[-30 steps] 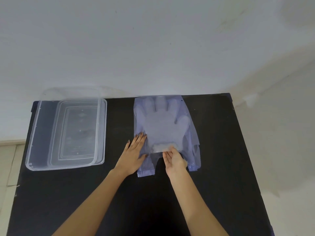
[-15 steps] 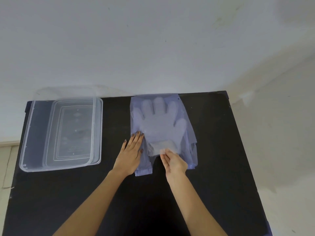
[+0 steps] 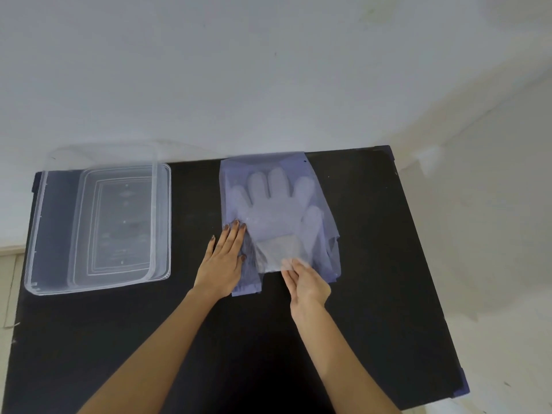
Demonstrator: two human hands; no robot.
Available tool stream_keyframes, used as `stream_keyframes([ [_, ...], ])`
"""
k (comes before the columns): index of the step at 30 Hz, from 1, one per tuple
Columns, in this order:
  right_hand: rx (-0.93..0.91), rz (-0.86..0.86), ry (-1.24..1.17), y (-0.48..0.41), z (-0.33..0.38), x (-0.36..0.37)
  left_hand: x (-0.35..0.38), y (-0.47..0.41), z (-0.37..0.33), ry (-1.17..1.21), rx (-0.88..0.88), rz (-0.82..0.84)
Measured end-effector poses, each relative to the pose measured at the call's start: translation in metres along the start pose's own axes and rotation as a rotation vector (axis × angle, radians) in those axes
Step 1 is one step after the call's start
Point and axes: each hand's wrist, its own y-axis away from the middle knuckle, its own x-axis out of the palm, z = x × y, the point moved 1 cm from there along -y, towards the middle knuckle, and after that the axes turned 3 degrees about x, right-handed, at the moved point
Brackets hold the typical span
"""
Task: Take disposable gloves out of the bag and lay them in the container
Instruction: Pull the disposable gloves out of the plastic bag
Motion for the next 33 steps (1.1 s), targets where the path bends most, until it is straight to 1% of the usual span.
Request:
stream_keyframes([
  [4, 0.015, 0.025, -0.043, 0.005, -0.003, -0.009, 0.0, 0.0, 0.0, -0.006, -0.004, 0.004],
  [8, -0.032, 0.068, -0.033, -0.001, -0.001, -0.003, -0.002, 0.0, -0.002, -0.028, -0.007, 0.017],
  [12, -0.043, 0.07, -0.018, -0.003, -0.002, -0.01, -0.002, 0.001, -0.002, -0.035, -0.008, 0.027],
  [17, -0.064, 0.044, 0.002, 0.006, -0.007, -0.038, -0.003, -0.001, -0.003, -0.014, -0.017, 0.037],
  [23, -0.127, 0.019, -0.006, 0.01, -0.008, -0.058, -0.002, -0.001, -0.003, -0.028, -0.017, 0.039],
  [28, -0.197, 0.059, 0.033, 0.019, -0.009, -0.056, -0.001, -0.001, -0.003, -0.025, -0.015, 0.043],
  [33, -0.26, 0.081, 0.061, 0.037, -0.016, -0.078, -0.001, -0.003, -0.004, -0.011, -0.026, 0.053],
])
